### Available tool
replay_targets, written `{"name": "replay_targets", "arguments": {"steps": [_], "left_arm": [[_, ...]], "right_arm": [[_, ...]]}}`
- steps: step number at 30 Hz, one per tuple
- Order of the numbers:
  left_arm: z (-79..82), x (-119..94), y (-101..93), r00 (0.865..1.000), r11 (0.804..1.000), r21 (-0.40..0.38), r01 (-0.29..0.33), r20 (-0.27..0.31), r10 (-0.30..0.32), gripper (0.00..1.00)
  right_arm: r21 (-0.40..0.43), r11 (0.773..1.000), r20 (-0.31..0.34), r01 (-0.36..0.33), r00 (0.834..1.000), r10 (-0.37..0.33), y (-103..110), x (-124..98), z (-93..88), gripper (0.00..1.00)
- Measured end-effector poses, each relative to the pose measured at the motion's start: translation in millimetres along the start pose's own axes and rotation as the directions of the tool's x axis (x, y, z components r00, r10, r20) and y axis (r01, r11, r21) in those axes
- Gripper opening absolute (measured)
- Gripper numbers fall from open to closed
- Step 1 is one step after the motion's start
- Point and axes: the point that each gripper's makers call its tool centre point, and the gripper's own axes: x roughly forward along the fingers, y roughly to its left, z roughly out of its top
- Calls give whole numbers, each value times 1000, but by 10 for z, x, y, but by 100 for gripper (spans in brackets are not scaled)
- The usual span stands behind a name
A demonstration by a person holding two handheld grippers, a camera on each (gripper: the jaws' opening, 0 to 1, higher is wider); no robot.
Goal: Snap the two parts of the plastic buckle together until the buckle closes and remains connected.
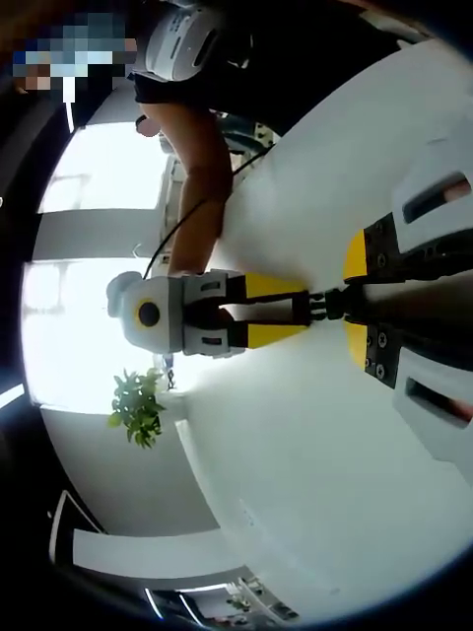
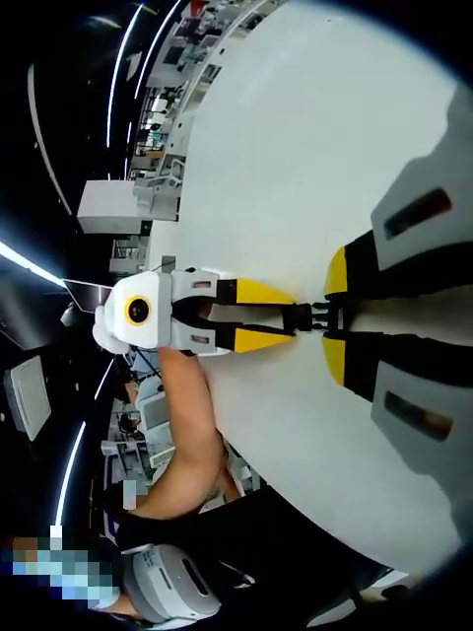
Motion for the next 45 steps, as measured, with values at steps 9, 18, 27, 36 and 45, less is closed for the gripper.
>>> {"name": "replay_targets", "arguments": {"steps": [9,18,27,36,45], "left_arm": [[2,1,18,1000,1000,1,3,4,-3,10],[2,-1,19,1000,1000,3,4,5,-4,10],[6,6,2,1000,1000,7,6,6,-6,10],[4,5,0,1000,1000,6,5,6,-5,10],[16,31,-9,1000,1000,12,9,9,-9,10]], "right_arm": [[-2,1000,1,-3,1000,3,-9,10,2,10],[-4,1000,5,-5,1000,5,-2,19,10,10],[-8,1000,3,-7,1000,7,5,42,14,10],[-12,1000,-2,-4,1000,4,3,56,6,10],[-21,1000,-1,-11,1000,10,20,86,21,10]]}}
